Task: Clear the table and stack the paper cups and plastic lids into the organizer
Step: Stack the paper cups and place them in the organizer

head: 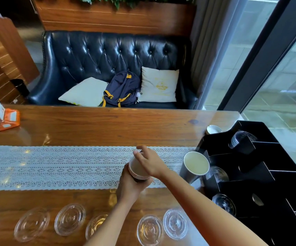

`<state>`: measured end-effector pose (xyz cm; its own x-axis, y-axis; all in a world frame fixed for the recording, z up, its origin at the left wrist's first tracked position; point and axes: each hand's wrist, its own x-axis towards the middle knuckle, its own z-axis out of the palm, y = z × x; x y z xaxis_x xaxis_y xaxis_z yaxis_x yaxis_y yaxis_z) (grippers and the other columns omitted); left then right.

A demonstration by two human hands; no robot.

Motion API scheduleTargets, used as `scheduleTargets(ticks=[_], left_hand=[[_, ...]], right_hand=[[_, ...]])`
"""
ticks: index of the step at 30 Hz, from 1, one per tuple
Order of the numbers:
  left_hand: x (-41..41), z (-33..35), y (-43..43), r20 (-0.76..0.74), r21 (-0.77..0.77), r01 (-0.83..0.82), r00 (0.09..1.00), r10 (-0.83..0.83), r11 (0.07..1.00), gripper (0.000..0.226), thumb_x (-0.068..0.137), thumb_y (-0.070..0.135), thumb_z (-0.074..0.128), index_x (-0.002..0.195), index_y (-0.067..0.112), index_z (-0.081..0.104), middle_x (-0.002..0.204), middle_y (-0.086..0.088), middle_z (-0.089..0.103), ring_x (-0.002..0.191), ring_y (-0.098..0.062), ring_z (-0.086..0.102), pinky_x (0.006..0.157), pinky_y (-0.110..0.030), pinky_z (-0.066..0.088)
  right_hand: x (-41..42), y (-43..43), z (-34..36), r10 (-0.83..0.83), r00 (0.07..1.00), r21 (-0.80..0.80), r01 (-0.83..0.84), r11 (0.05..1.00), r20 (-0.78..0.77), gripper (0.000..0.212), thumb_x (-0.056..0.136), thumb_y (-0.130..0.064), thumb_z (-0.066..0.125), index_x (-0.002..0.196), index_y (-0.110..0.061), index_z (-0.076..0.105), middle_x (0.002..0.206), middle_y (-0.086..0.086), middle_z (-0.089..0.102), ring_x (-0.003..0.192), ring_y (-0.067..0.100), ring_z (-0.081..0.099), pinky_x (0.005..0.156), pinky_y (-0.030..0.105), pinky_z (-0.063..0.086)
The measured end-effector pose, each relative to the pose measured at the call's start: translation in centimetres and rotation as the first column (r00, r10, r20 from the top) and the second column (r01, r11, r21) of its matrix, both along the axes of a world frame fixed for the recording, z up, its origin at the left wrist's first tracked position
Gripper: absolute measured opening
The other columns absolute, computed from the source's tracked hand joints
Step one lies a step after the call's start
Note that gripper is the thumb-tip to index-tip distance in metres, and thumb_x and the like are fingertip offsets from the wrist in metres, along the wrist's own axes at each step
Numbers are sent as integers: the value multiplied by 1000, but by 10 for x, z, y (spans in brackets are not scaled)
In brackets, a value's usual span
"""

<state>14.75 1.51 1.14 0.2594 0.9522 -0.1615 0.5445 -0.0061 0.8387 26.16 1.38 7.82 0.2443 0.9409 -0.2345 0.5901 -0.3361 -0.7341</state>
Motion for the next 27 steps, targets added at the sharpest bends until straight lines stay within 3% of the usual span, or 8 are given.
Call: scheduleTargets(ticks=[5,10,12,14,17,19,21,27], left_hand=[[0,-5,6,138,-98,-66,987,79,993,83,51,42,87,120,22,45,110,1,64,103,-22,60,85,-39,50],[12,-9,1,210,-124,-77,972,102,989,72,55,31,89,110,28,43,96,11,59,93,-17,56,71,-23,41],[22,-10,-5,231,-122,-94,965,120,988,73,55,29,89,111,28,43,97,10,58,93,-17,55,73,-24,40],[36,-10,-12,230,-108,-92,966,115,990,80,54,29,90,119,22,44,103,6,56,96,-15,53,78,-27,39],[56,-7,-19,239,-103,-53,968,77,993,89,52,31,90,128,18,44,108,5,58,99,-14,53,82,-26,38],[66,-9,-23,235,-118,-6,971,34,993,90,52,32,90,128,17,44,112,1,61,103,-17,56,84,-27,40],[71,-12,-28,192,-129,28,981,-3,991,91,52,31,90,129,16,44,118,-2,61,106,-19,57,81,-25,41],[74,-18,-30,90,-65,87,993,-81,994,93,50,32,90,128,11,44,125,-10,59,117,-25,55,90,-29,44]], right_hand=[[28,-20,23,-95,995,174,98,980,-23,42,99,-41,43,131,-15,51,132,9,57,125,25,50,105,45,40],[78,-41,56,-251,947,372,164,914,198,40,98,-41,44,130,-18,53,131,6,59,125,26,49,103,45,40],[98,-53,59,-322,902,408,189,893,288,42,97,-45,44,131,-23,52,134,3,57,128,26,47,104,49,39],[114,-64,51,-334,874,355,205,912,353,50,93,-53,44,138,-30,45,144,-2,48,136,25,37,108,52,35],[121,-82,16,-198,883,30,205,978,425,71,86,-67,45,147,-41,24,160,-6,20,147,25,14,112,58,27],[116,-94,-14,-65,827,-112,153,982,558,82,80,-67,52,148,-40,16,161,-5,13,147,26,11,107,54,34],[115,-99,-32,-58,774,-79,138,987,630,84,76,-59,56,147,-38,16,158,-3,16,144,28,16,99,49,40],[123,-91,-38,-118,777,-9,158,987,618,71,81,-59,49,144,-38,24,152,-3,28,138,28,25,93,48,43]])
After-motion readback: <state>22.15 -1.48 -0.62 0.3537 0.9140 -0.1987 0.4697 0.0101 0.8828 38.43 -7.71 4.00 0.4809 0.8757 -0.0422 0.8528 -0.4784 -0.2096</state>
